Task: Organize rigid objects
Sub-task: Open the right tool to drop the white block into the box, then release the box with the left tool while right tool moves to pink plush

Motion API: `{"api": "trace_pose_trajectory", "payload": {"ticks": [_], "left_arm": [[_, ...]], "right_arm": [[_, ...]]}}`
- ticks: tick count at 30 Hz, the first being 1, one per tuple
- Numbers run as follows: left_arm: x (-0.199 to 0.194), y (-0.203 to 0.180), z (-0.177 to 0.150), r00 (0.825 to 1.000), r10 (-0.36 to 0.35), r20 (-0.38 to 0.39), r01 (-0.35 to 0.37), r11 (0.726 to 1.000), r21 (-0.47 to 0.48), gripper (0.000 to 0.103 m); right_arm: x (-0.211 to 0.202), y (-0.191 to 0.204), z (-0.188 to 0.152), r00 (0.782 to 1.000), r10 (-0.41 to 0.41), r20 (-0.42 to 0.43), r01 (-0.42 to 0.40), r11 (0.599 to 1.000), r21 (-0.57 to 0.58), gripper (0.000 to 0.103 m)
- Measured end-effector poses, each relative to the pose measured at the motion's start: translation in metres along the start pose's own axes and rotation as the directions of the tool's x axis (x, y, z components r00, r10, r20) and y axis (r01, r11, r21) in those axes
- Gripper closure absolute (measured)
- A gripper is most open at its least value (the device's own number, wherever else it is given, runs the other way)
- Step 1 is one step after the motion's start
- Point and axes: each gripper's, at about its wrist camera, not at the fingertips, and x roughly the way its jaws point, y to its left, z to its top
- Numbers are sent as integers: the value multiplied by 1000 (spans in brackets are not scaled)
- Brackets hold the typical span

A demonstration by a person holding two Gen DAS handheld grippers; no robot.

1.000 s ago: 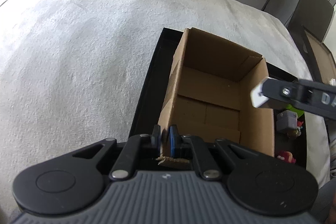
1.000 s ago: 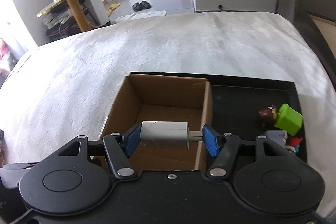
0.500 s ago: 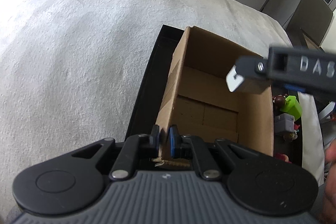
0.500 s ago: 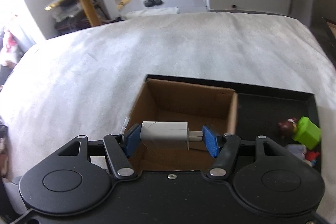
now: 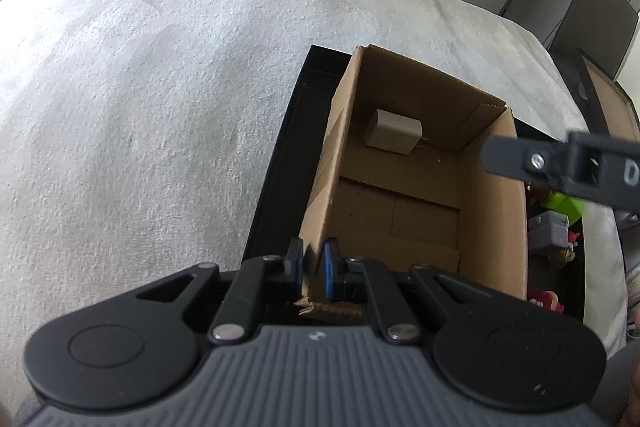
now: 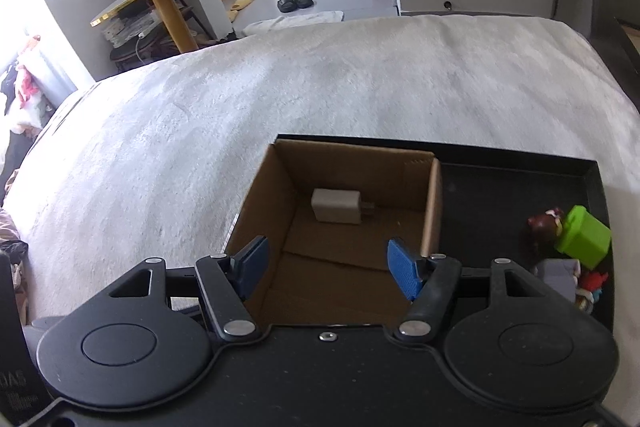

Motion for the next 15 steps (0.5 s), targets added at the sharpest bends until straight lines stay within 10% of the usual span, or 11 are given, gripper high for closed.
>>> {"api": "trace_pose_trajectory", "payload": {"ticks": [15], "left_arm": [[-13,-14,-7,997,71,37,-73,996,58,95]], "right_arm": [[-23,-43,-26,1000,-8,14,7,997,78,33]]}}
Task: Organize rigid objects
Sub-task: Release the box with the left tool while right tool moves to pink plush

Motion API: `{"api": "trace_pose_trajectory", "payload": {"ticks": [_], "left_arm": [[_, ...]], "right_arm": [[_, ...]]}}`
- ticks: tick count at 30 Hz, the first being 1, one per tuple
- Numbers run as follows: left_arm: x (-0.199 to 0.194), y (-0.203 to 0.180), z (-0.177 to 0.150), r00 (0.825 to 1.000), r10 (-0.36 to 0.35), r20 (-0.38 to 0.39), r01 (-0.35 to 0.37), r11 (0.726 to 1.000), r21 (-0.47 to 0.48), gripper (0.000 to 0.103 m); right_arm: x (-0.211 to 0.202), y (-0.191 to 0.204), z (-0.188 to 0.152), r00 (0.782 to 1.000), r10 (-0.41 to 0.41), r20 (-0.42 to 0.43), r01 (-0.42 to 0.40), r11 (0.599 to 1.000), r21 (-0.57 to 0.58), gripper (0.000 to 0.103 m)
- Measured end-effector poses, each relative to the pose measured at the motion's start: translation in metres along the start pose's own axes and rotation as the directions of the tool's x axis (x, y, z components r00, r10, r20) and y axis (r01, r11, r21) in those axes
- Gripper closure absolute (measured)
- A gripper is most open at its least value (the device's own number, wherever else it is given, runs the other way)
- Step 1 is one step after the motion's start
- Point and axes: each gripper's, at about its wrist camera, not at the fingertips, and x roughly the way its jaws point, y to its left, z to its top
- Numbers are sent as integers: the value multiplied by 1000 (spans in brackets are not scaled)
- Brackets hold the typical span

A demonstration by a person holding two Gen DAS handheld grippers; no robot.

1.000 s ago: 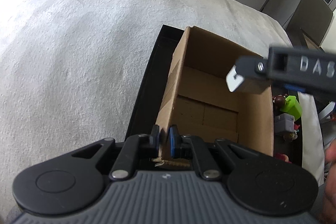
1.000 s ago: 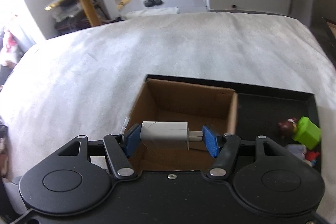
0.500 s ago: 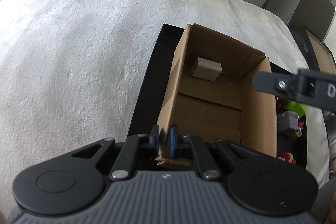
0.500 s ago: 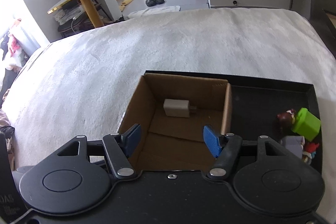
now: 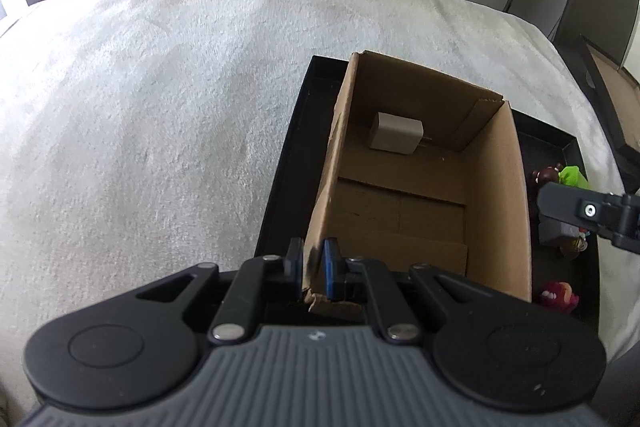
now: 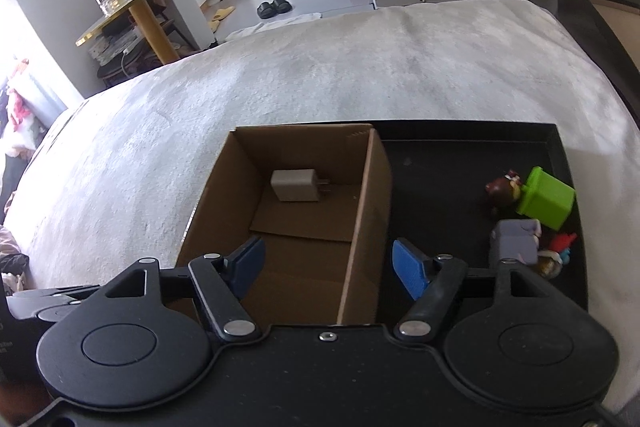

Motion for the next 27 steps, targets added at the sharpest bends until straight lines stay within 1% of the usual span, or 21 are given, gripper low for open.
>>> {"api": "trace_pose_trajectory", "payload": {"ticks": [5,11,13,14,15,16,17,18,19,20,21,23,27], "left_arm": [[-3,-5,-2,999,33,8,-33,999,19,95],[-13,-6,-5,998,61,29,-62,998,15,94],[-17,-8,-5,997,64,43,-64,998,21,89],[-19,-9,-6,997,64,50,-66,998,25,82],[-21,-10,-6,996,71,55,-72,997,27,71],[-22,-11,-6,995,79,62,-80,996,25,63],[-24,-11,-6,994,83,71,-85,996,20,52],[-26,-10,-6,993,87,83,-88,996,12,44],[-29,-9,-6,991,90,94,-91,996,1,40],[-30,-9,-6,990,93,102,-93,996,-7,34],[-32,-8,-6,990,95,104,-95,995,-13,32],[-33,-9,-5,989,100,105,-99,995,-13,31],[-36,-19,-5,986,124,113,-127,992,18,29]], "right_arm": [[-8,-15,-7,1000,0,9,0,1000,27,33],[-14,-35,-19,1000,-3,13,2,998,58,32],[-16,-42,-23,1000,-5,15,4,998,68,31],[-16,-47,-25,1000,-6,15,5,997,77,30],[-16,-50,-27,1000,-6,13,5,997,83,30],[-16,-54,-30,1000,-7,12,6,996,90,30],[-16,-58,-32,1000,-8,10,7,995,98,30],[-17,-62,-35,1000,-8,9,7,994,106,30],[-17,-65,-37,1000,-8,9,7,993,114,30],[-18,-70,-39,1000,-7,10,6,992,123,30],[-19,-73,-41,1000,-7,12,5,992,129,30],[-19,-80,-46,1000,-6,12,5,990,141,30],[-21,-93,-54,1000,-7,12,5,987,158,30]]}}
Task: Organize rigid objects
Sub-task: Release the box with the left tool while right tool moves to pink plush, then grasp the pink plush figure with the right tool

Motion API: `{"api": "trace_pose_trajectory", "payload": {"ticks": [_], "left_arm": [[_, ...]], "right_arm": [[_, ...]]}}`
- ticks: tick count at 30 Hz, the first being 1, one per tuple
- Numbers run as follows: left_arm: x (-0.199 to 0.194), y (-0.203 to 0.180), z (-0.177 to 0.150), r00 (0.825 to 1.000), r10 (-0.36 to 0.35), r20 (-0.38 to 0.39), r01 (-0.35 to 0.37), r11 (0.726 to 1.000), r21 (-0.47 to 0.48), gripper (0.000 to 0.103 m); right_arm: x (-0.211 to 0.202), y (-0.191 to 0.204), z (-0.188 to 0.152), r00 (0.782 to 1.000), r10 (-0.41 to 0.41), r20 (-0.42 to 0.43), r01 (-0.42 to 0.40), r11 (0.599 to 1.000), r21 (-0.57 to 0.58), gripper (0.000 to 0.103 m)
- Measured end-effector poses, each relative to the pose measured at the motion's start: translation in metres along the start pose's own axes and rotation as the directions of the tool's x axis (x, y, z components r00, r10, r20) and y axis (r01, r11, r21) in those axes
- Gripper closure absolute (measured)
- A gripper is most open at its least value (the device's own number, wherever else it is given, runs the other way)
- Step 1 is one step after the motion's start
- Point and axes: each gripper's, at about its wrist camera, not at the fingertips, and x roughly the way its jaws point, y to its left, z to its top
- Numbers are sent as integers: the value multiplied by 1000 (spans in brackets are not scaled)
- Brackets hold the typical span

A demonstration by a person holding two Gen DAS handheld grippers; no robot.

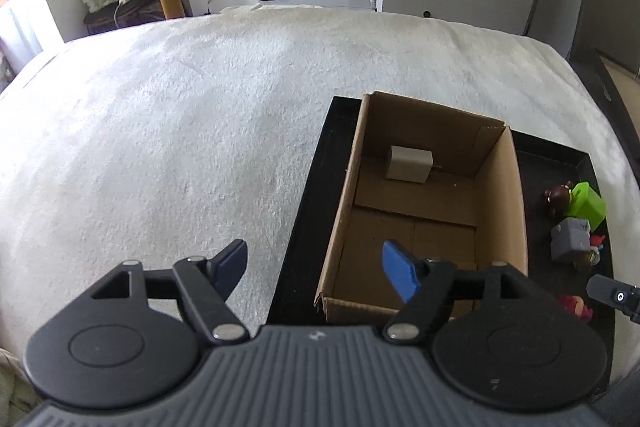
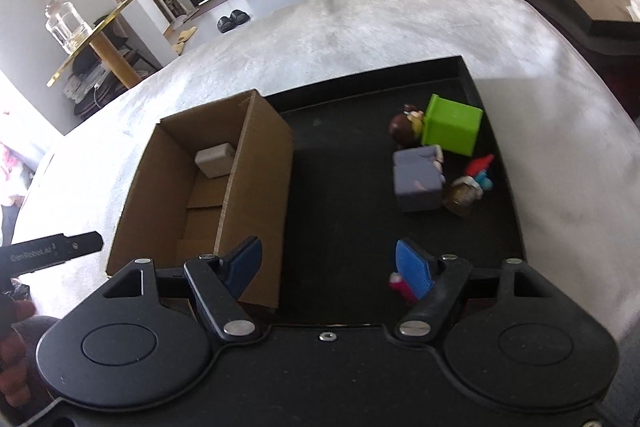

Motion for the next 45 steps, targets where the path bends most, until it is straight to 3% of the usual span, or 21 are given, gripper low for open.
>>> {"api": "trace_pose_trajectory", "payload": {"ticks": [7,22,30,41,45], "left_arm": [[-7,-15,4,999,48,25,-49,998,44,28],[-21,-65,5,997,66,47,-72,988,138,28],[-13,-91,-1,997,79,21,-82,980,184,28],[-1,-107,6,993,116,0,-114,971,209,28],[3,-109,6,993,121,-6,-117,971,209,28]], "right_arm": [[-3,-23,-8,1000,-3,6,3,1000,11,30],[16,-70,-29,1000,10,15,-10,1000,9,29],[32,-71,-35,999,39,-6,-39,999,-20,30],[50,-80,-34,999,4,-34,-3,1000,2,29],[57,-75,-36,998,-11,-54,9,999,-40,29]]}}
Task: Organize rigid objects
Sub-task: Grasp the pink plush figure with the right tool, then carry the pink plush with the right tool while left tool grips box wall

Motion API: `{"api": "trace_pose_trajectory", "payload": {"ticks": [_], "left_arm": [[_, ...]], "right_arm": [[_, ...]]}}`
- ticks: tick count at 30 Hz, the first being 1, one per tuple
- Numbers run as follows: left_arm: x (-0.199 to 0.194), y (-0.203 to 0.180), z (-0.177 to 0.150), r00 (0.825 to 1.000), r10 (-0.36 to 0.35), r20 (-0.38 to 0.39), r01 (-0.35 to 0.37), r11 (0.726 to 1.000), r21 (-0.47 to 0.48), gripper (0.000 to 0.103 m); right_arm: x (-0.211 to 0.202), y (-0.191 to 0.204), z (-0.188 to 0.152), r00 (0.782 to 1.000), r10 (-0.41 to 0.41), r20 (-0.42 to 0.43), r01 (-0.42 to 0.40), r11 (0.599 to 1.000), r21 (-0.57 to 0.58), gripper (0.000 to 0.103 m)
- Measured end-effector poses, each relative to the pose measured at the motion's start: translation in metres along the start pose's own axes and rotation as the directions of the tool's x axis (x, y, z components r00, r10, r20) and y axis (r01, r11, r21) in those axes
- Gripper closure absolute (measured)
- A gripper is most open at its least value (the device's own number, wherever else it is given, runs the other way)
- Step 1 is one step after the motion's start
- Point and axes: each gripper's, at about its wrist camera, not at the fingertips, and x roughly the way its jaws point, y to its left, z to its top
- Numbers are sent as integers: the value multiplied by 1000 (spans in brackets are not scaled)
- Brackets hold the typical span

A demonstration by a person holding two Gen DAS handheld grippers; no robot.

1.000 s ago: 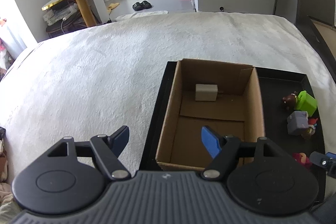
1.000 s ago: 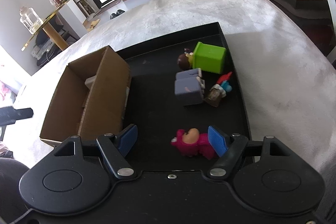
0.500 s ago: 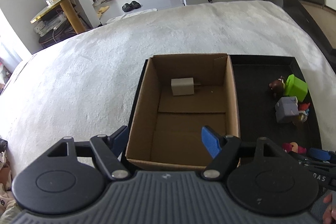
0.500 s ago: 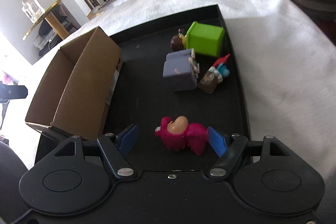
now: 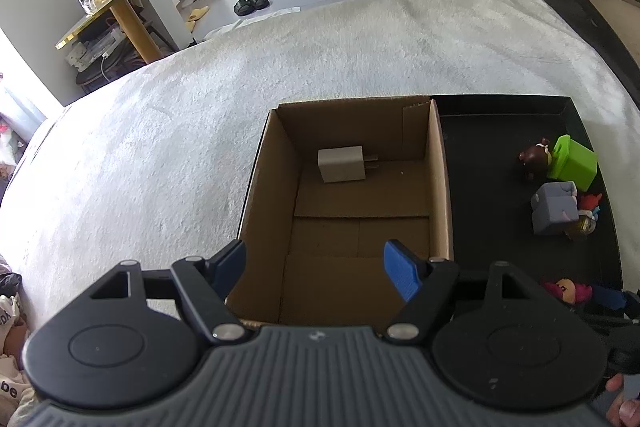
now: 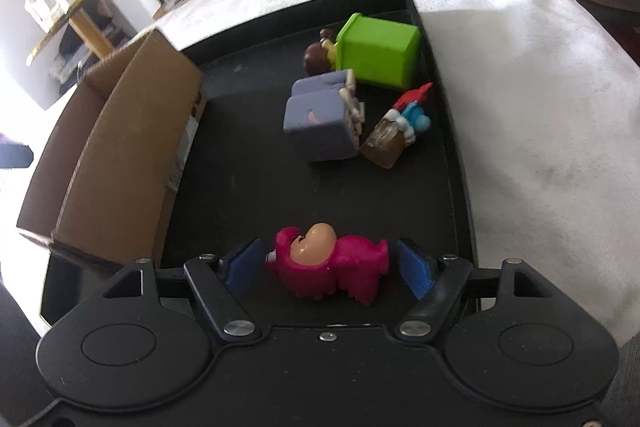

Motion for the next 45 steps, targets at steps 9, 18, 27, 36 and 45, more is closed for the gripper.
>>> {"api": "trace_pose_trajectory", "payload": {"ticks": [9,18,27,36,45], "left_arm": [[3,10,-4,1000,1,-15,-1,1000,-16,28],[-3,28,-11,1000,-19,6,19,999,-49,28],[-7,52,-15,998,-44,36,47,995,-87,28],[-9,81,-16,996,-60,64,68,989,-129,28],[-3,106,-15,994,-78,80,91,980,-174,28]], "right_arm": [[3,13,-7,999,-51,-14,49,994,-93,35],[-14,20,-5,998,-70,4,70,992,-102,36],[-34,29,7,994,-104,46,108,990,-86,36],[-51,56,23,988,-113,103,125,985,-117,36],[-61,76,38,981,-131,144,150,980,-131,36]]}}
